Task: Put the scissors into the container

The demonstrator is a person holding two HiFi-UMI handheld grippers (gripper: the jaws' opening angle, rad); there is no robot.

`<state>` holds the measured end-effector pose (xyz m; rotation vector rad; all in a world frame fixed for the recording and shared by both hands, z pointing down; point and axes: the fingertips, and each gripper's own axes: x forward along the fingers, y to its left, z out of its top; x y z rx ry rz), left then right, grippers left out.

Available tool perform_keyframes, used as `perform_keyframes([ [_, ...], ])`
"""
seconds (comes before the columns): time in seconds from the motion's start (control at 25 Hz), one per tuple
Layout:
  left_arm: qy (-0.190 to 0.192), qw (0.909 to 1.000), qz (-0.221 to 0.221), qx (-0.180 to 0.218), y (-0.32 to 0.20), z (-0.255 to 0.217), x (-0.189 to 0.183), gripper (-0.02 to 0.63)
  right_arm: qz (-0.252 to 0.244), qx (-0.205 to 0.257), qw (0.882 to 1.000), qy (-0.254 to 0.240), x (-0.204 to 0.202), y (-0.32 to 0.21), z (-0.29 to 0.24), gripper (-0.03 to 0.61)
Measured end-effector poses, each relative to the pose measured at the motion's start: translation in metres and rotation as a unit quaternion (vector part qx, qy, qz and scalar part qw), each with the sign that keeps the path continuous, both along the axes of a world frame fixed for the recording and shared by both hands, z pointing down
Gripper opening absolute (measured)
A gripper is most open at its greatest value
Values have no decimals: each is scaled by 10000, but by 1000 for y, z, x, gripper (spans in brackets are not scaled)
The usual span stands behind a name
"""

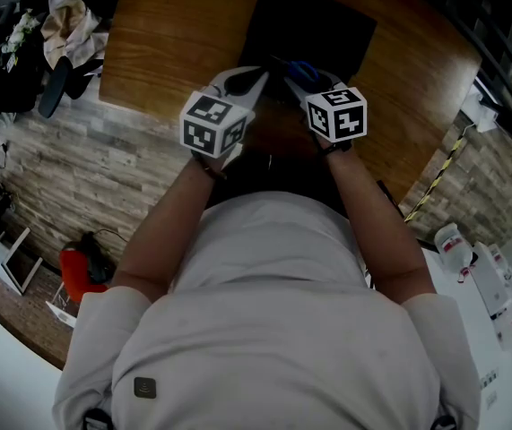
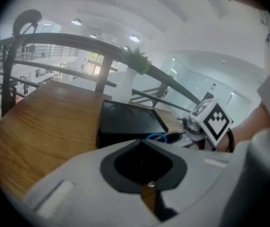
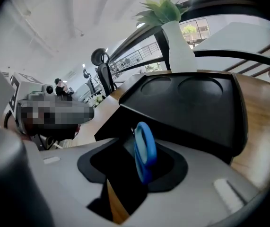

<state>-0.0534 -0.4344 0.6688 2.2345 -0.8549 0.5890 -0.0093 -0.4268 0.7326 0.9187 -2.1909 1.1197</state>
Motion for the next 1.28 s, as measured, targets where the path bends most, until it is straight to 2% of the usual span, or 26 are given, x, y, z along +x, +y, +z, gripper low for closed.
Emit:
perform_keyframes([
  [0.32, 14, 10000, 17, 0, 8, -3, -6, 3, 130, 171, 9997, 134, 6, -2, -5, 186],
  [0.56, 24, 10000, 31, 47, 15, -7, -9, 3, 218, 511, 9976, 416, 20, -8, -15, 192],
  [0.88, 42, 9997, 80, 224, 26, -25, -9, 3, 326, 741, 9956, 464, 25, -2, -34, 192],
  [1.28, 100, 9981, 92, 597, 33, -61, -10, 3, 407, 1160, 9913, 466, 24, 11, -74, 143],
])
